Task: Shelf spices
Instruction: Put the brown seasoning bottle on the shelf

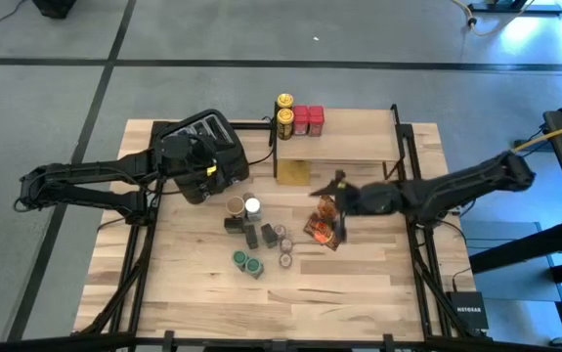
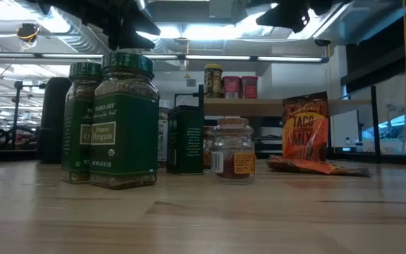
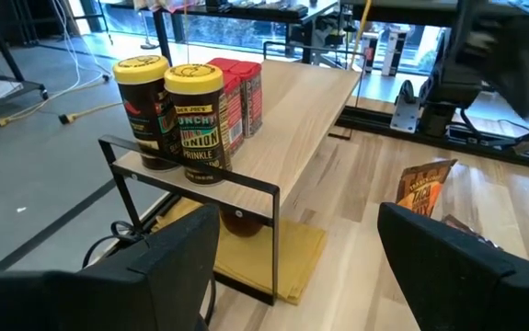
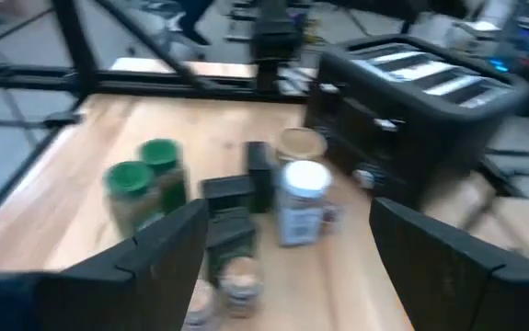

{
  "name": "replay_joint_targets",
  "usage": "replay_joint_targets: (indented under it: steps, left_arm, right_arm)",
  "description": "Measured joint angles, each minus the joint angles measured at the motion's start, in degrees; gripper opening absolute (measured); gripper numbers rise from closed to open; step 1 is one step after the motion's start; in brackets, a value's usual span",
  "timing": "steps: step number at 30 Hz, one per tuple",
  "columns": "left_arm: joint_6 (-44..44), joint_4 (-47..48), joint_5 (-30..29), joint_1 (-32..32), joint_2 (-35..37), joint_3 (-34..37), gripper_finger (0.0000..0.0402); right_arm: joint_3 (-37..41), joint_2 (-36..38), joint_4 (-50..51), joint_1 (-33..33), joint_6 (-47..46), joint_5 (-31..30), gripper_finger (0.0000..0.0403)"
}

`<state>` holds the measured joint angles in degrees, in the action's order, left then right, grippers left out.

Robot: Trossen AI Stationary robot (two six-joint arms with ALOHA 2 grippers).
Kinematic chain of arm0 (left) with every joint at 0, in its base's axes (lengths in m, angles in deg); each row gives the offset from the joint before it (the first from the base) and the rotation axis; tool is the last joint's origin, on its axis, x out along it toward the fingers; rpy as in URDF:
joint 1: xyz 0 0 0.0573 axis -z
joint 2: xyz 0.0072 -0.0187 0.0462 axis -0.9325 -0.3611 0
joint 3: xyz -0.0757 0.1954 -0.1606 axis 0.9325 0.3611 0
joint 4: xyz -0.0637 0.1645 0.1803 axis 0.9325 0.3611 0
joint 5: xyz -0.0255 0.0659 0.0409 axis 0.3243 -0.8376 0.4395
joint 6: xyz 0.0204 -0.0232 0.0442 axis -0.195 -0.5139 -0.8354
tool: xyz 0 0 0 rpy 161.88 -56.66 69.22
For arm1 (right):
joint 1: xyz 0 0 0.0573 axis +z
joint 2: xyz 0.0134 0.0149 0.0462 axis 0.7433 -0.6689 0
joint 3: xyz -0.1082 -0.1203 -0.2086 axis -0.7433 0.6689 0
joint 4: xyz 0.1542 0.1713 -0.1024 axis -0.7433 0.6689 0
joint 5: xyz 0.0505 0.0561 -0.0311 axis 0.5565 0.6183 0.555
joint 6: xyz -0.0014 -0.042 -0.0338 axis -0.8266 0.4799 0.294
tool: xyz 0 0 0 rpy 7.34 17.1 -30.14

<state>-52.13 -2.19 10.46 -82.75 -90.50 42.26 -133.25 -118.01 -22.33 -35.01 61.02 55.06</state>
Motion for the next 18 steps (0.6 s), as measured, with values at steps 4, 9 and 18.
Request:
replay_joint_targets:
  steps: [4, 9, 18]
  left_arm:
    - [0.1, 0.0, 0.0, 0.0, 0.0, 0.0, 0.029]
    - [0.1, 0.0, 0.0, 0.0, 0.0, 0.0, 0.029]
    - [0.1, 0.0, 0.0, 0.0, 0.0, 0.0, 0.029]
  right_arm:
    - [0.0, -5.4, -3.3, 2.2, 1.2, -0.5, 0.0309]
    - [0.0, -13.5, -8.0, 2.0, 1.1, 5.3, 0.0309]
    - [0.0, -25.1, -11.7, 2.0, 2.8, 5.9, 0.0299]
